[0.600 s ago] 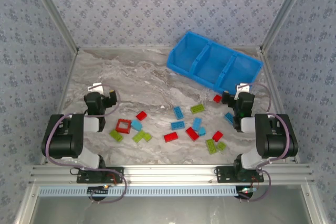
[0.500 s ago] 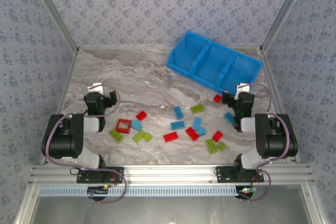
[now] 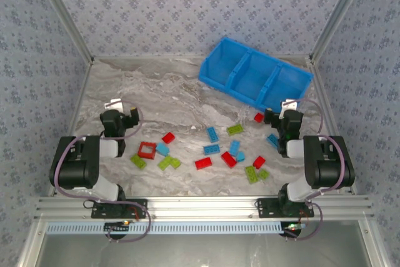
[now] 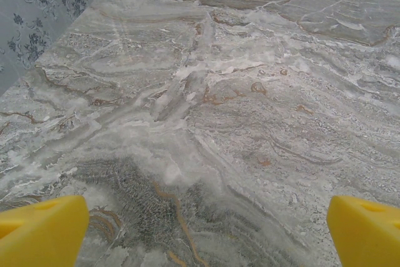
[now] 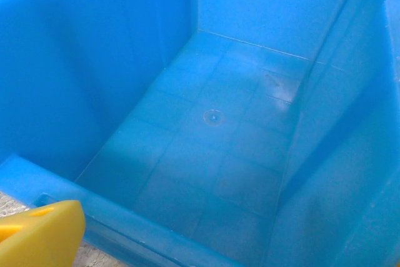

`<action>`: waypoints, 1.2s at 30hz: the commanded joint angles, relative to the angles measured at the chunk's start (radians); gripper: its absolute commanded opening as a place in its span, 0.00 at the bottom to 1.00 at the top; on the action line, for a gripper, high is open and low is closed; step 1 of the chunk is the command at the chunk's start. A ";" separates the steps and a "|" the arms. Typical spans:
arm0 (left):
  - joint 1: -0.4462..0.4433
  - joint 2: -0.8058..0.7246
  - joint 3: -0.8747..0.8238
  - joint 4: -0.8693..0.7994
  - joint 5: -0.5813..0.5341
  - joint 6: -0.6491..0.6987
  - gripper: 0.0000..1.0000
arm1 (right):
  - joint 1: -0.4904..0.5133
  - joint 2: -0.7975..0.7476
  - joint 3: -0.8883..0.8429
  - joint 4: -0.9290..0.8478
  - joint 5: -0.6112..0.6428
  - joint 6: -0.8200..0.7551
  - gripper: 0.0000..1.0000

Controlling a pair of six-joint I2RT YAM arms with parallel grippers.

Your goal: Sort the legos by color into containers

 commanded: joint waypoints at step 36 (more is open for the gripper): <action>-0.887 -0.414 0.909 -1.336 -0.029 -0.424 0.97 | 0.074 0.056 1.133 -1.570 -0.121 0.461 0.65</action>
